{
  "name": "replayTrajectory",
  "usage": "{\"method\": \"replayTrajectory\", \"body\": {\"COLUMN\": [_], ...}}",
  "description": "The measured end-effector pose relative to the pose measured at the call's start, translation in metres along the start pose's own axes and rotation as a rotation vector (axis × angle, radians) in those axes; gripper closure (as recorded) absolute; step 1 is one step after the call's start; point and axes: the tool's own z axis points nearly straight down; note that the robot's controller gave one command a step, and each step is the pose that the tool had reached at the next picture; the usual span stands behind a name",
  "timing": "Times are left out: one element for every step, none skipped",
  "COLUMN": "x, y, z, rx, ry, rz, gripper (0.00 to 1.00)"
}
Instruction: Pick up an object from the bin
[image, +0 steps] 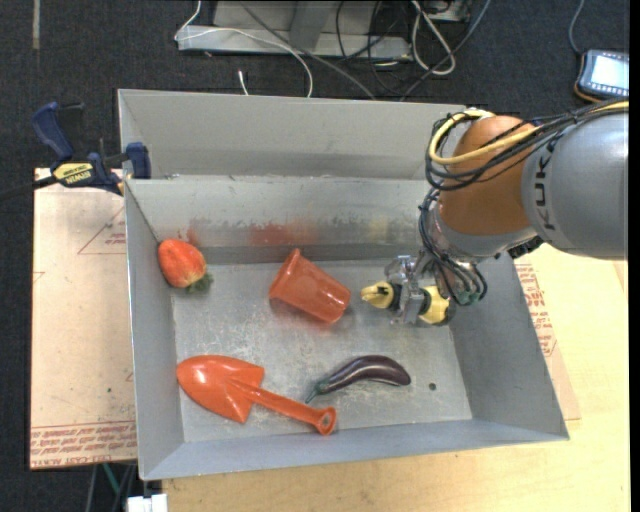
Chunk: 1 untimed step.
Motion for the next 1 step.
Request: {"method": "replayTrajectory", "body": {"x": [0.0015], "y": [0.0007], "z": [-0.0294], "rx": [-0.001], "ry": [0.006], "rz": [-0.001], "gripper": [1.0]}}
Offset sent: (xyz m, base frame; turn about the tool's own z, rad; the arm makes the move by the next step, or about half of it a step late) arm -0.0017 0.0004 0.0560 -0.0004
